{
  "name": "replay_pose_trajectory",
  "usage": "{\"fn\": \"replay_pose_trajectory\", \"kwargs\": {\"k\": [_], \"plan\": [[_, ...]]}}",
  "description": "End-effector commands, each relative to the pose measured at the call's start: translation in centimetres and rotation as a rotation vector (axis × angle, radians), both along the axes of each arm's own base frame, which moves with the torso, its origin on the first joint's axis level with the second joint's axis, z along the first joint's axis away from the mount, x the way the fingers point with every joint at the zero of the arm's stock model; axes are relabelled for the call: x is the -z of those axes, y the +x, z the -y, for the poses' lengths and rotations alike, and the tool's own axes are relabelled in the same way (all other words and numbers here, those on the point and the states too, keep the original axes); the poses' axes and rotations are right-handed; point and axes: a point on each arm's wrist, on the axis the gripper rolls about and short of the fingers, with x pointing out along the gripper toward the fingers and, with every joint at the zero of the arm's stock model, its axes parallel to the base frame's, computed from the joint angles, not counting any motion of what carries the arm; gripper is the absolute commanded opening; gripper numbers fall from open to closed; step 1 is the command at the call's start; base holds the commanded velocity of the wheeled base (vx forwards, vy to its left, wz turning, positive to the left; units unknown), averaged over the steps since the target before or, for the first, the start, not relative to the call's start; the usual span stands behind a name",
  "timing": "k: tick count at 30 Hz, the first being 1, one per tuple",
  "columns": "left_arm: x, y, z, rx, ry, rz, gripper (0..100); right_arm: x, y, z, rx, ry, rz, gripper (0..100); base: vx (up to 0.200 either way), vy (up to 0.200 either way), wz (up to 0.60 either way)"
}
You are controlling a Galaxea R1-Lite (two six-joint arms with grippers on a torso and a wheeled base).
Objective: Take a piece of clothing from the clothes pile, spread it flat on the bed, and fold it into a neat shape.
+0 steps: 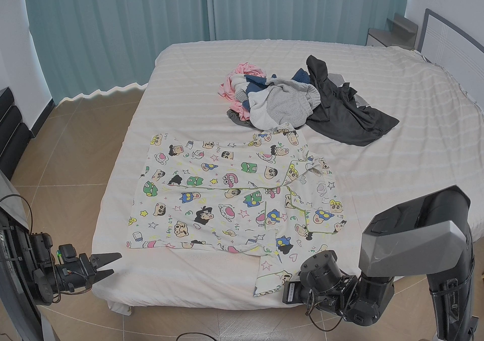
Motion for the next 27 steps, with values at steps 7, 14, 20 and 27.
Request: {"fn": "replay_pose_trajectory", "kwargs": {"k": [7,14,20,27], "plan": [[-0.1,-0.2,0.1,-0.001,0.003,0.005,100,-1.9,-1.6,1.5,-0.001,-0.009,-0.005,0,0.0,0.0,0.0],[-0.1,-0.2,0.1,0.001,0.003,0.005,100,-4.0,-2.7,2.8,-0.003,0.012,0.003,0,0.0,0.0,0.0],[-0.1,-0.2,0.1,-0.001,0.003,0.005,100,-5.3,-4.7,4.4,-0.045,0.032,-0.035,0,0.0,0.0,0.0],[0.0,-0.2,0.1,0.007,0.012,0.009,100,-5.1,-5.7,5.5,-0.048,0.012,-0.082,0,0.0,0.0,0.0]]}}
